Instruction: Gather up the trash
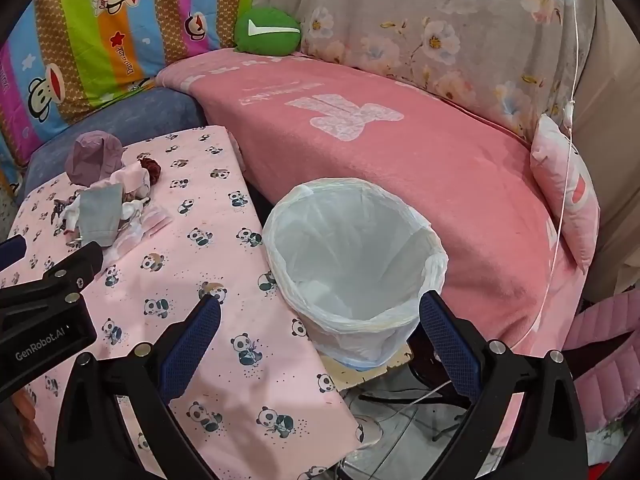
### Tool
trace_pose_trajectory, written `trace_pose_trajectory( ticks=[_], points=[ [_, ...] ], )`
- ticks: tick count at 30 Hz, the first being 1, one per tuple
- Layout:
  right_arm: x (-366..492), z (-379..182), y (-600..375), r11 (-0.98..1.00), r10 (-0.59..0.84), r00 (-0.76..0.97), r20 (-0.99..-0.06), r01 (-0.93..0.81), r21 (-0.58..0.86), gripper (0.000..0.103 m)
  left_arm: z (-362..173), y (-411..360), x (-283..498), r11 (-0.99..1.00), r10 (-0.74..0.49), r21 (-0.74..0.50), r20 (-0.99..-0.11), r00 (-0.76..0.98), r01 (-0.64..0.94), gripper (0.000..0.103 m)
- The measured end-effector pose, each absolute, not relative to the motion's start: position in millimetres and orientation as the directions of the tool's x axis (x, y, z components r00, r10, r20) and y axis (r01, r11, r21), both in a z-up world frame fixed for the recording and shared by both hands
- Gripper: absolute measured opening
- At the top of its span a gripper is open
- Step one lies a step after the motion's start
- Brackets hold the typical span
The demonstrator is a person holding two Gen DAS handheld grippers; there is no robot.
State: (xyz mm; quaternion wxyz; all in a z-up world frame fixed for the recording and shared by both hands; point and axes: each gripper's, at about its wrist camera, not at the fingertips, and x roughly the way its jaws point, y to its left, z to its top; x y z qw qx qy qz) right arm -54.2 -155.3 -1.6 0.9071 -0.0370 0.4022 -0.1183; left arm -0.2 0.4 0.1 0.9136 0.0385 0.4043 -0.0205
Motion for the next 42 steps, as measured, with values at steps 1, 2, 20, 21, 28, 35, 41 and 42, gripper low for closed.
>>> trace_pose_trajectory(
  ticks=[1,2,20,21,28,35,41,42],
  points=[
    [-54,-2,-155,0.969,-0.244,0.649,-0.721,0.185,-0.161,0.097,0,0,0,0.996,-0.007,0.054,-0.739,0.674,0.069,0.096],
    [-54,-2,-154,0.969,-0.245,0.649,-0.720,0.185,-0.162,0.097,0,0,-1,0.996,-0.007,0.053,-0.738,0.675,0.069,0.096],
    [-61,7,-157,0.968,-0.250,0.657,-0.711,0.195,-0.161,0.097,1,3,-6,0.997,-0.006,0.044,-0.739,0.674,0.058,0.096],
    [-61,7,-157,0.967,-0.252,0.656,-0.711,0.196,-0.162,0.097,1,3,-6,0.997,-0.003,0.047,-0.740,0.673,0.056,0.096],
    [-62,8,-158,0.967,-0.252,0.658,-0.710,0.196,-0.162,0.097,2,4,-7,0.997,-0.001,0.051,-0.738,0.674,0.057,0.096],
    [-61,8,-157,0.966,-0.259,0.655,-0.710,0.195,-0.172,0.097,5,4,-7,0.997,0.001,0.054,-0.736,0.677,0.057,0.096],
    [-61,9,-157,0.965,-0.260,0.656,-0.709,0.195,-0.174,0.097,6,3,-6,0.997,0.001,0.057,-0.733,0.680,0.059,0.096],
    [-61,9,-157,0.965,-0.260,0.656,-0.709,0.194,-0.175,0.097,5,3,-7,0.997,0.002,0.055,-0.733,0.680,0.057,0.096]
  ],
)
